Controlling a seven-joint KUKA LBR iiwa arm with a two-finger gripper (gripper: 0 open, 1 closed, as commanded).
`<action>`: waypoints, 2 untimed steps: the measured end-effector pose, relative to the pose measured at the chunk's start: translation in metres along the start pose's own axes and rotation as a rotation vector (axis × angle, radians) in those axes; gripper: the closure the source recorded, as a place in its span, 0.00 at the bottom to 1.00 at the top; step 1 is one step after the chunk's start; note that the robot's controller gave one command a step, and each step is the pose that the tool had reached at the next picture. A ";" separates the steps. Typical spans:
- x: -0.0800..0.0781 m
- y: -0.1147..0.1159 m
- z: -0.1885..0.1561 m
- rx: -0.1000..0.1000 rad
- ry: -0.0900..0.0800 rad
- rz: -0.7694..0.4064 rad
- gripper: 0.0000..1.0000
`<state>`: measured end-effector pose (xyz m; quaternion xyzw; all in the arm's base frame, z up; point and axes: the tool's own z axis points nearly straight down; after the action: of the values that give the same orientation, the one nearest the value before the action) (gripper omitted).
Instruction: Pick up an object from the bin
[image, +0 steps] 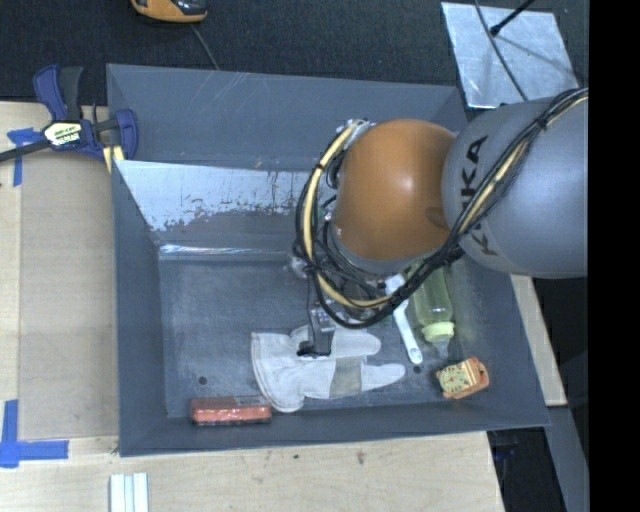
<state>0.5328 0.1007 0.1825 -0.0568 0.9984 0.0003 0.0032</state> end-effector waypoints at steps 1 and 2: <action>-0.032 -0.020 0.026 0.000 0.001 0.024 0.00; -0.024 -0.015 0.044 0.000 0.006 0.017 0.00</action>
Offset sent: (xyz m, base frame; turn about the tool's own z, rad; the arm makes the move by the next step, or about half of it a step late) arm 0.0252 -0.0118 -0.0428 0.0183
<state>0.5581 0.0886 0.1388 -0.0481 0.9988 0.0003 0.0000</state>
